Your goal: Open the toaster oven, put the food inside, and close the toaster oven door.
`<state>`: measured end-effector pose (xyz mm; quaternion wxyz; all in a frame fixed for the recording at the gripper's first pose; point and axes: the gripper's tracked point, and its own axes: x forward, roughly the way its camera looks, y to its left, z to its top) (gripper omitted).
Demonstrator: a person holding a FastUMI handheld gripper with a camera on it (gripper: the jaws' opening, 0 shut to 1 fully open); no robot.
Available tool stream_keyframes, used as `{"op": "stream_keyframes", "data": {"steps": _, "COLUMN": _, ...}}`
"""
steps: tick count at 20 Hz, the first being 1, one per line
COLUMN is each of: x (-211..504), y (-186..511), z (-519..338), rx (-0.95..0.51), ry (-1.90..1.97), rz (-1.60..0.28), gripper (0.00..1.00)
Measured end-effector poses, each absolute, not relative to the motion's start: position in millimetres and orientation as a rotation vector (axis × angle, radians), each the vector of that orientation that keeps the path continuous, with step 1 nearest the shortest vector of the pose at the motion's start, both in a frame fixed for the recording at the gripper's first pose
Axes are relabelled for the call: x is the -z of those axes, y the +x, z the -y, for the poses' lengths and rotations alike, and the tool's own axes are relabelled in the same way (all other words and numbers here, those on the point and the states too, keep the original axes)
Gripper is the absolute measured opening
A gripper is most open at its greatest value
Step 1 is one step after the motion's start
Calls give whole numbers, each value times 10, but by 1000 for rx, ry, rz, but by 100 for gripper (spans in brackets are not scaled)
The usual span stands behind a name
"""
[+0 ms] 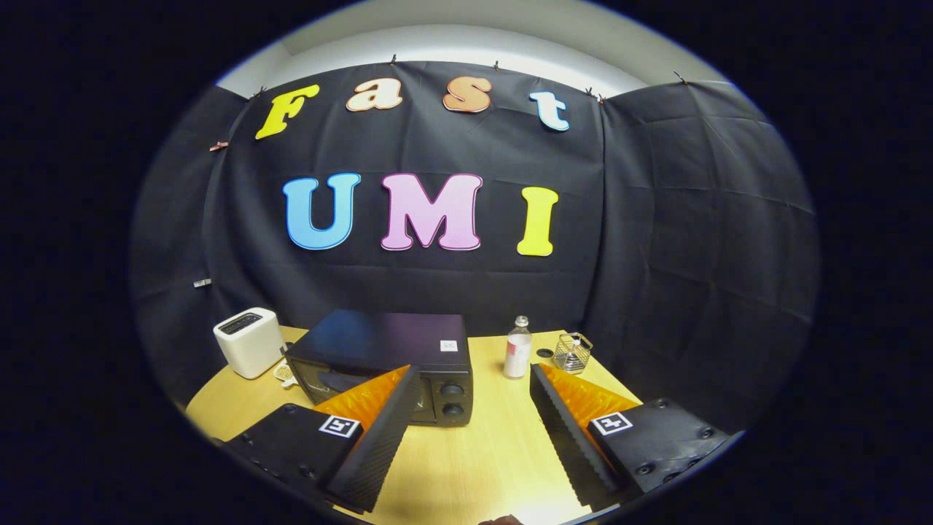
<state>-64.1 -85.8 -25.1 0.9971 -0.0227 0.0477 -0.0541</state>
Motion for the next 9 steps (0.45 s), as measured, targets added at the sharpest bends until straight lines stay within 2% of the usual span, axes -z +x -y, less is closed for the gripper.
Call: {"op": "stream_keyframes", "data": {"steps": 9, "x": 130, "y": -602, "z": 825, "rx": 113, "ry": 42, "rz": -61, "gripper": 99}}
